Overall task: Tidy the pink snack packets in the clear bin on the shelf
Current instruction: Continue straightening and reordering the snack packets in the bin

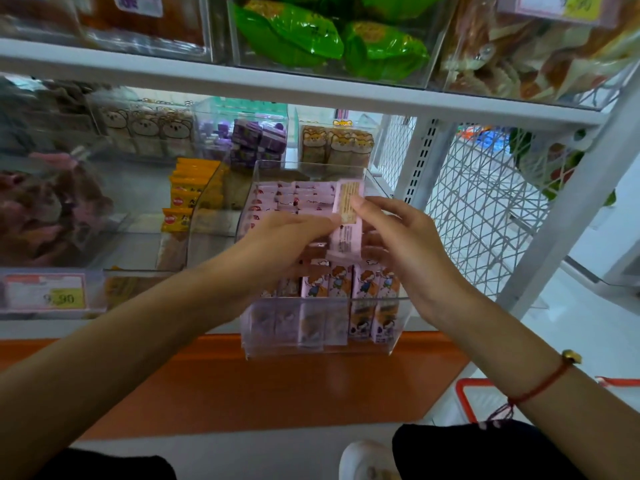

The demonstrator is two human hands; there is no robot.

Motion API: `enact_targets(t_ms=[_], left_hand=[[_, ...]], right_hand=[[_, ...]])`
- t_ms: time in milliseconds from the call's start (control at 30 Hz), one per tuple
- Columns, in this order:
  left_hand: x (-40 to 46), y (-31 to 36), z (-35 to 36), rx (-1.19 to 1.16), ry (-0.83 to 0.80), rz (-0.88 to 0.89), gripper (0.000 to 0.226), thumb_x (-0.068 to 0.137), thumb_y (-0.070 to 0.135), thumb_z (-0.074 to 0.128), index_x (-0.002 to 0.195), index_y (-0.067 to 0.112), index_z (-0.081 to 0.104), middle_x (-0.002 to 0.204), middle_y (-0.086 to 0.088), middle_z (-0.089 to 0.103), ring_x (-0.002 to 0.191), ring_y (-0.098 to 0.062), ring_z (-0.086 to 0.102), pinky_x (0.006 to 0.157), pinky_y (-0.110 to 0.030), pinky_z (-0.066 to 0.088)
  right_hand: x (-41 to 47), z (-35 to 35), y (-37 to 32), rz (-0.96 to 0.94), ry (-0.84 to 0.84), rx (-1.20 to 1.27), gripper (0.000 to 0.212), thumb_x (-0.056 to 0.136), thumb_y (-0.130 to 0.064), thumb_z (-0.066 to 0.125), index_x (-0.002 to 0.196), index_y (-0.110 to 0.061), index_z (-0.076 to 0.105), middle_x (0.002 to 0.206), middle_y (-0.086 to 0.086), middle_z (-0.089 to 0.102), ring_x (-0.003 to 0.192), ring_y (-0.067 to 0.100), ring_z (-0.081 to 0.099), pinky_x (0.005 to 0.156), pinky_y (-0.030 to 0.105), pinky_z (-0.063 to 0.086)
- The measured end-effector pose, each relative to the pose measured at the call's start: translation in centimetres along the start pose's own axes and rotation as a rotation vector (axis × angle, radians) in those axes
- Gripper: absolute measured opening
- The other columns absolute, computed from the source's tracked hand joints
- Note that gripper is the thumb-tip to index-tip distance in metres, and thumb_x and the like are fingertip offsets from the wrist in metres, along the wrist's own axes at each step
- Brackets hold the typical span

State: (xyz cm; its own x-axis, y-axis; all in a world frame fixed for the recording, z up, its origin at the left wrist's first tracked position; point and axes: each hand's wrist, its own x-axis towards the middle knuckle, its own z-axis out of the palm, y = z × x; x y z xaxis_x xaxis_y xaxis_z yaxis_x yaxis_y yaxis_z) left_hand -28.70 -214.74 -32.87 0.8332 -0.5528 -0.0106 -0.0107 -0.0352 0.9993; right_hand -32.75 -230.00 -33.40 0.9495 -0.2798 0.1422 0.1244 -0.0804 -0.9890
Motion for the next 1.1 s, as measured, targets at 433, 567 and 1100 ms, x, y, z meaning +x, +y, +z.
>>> enact_targets(t_ms=[433,567,1100], left_hand=[[0.0,-0.8,0.0,0.458,0.204,0.508,0.039,0.086,0.009,0.066,0.121,0.024,0.054,0.113,0.018,0.060,0.108,0.004,0.057,0.090,-0.009,0.046],[0.0,-0.9,0.0,0.485,0.241,0.568,0.039,0.086,0.012,0.067,0.122,0.023,0.055,0.115,0.016,0.061,0.110,0.003,0.056,0.092,-0.010,0.044],[-0.3,-0.3,-1.1,0.442,0.238,0.512,0.041,0.088,0.022,0.064,0.127,0.030,0.053,0.125,0.012,0.055,0.108,-0.002,0.059,0.081,-0.011,0.051]], right_hand=[[-0.3,-0.8,-0.1,-0.211,-0.160,0.001,0.042,0.090,0.000,0.057,0.121,-0.028,0.050,0.112,-0.004,0.066,0.107,0.011,0.063,0.091,0.030,0.052],[-0.5,-0.9,-0.1,-0.257,-0.151,0.003,0.046,0.086,-0.007,0.064,0.126,-0.024,0.048,0.115,-0.004,0.065,0.105,0.010,0.065,0.088,0.027,0.054],[0.1,-2.5,-0.4,-0.105,-0.149,0.342,0.034,0.081,0.010,0.057,0.105,-0.013,0.056,0.095,0.005,0.070,0.095,0.018,0.068,0.079,0.023,0.055]])
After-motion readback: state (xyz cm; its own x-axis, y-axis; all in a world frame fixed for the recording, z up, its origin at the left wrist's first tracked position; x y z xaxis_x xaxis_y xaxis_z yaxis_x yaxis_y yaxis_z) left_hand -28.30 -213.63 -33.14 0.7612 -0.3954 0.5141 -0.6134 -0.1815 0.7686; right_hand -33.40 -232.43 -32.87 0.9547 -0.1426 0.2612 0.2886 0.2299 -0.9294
